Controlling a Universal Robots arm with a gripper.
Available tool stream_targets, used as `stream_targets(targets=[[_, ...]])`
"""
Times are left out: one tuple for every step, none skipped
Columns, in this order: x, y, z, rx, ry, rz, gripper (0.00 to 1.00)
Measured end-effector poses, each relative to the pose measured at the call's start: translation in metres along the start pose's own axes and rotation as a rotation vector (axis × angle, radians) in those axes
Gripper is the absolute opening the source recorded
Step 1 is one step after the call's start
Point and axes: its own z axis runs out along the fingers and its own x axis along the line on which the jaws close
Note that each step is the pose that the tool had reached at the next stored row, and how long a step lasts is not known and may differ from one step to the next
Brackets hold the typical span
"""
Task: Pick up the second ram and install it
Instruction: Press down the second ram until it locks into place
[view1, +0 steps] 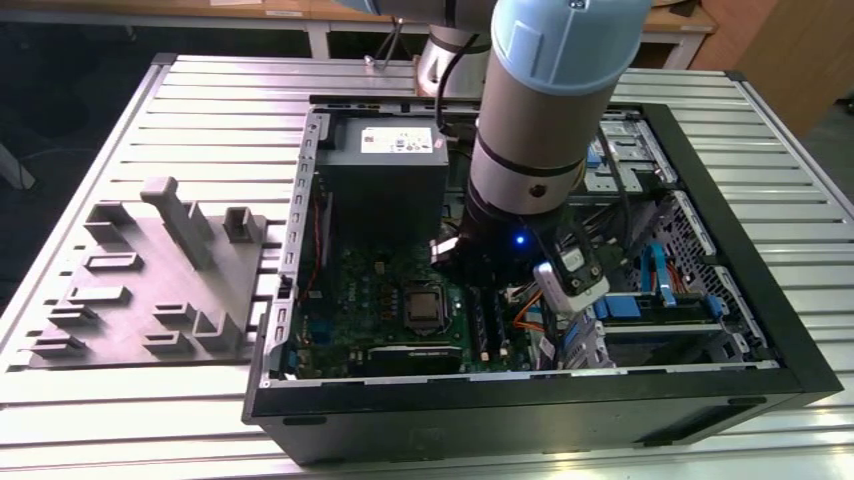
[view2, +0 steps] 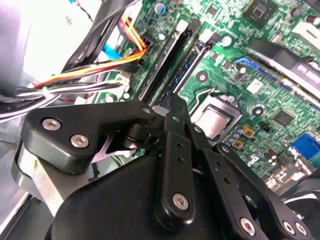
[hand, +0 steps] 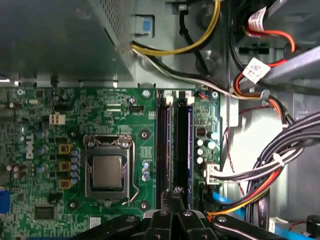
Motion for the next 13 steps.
stream_targets(targets=[[0.0, -0.0008, 0.0004, 0.0013, 0.0003, 0.0, 0.1], [0.0, -0.0015, 0.0008, 0.0028, 0.0005, 0.0, 0.1], [0.0, -0.0016, 0.0012, 0.0033, 0.0005, 0.0, 0.1], [0.0, -0.0016, 0.0011, 0.0035, 0.0005, 0.0, 0.1], [0.0, -0.0017, 0.0011, 0.0036, 0.0005, 0.0, 0.1], [0.0, -0.0017, 0.0011, 0.0037, 0.0005, 0.0, 0.1], [0.0, -0.0017, 0.0011, 0.0037, 0.0005, 0.0, 0.1], [0.0, -0.0017, 0.0012, 0.0037, 0.0005, 0.0, 0.1], [0.0, -0.0017, 0.0022, 0.0036, 0.0004, 0.0, 0.1], [0.0, -0.0017, 0.0034, 0.004, 0.0005, 0.0, 0.1], [0.0, -0.0017, 0.0047, 0.0043, 0.0005, 0.0, 0.1], [0.0, -0.0017, 0.0059, 0.0045, 0.0005, 0.0, 0.1], [0.0, -0.0018, 0.007, 0.0047, 0.0005, 0.0, 0.1]])
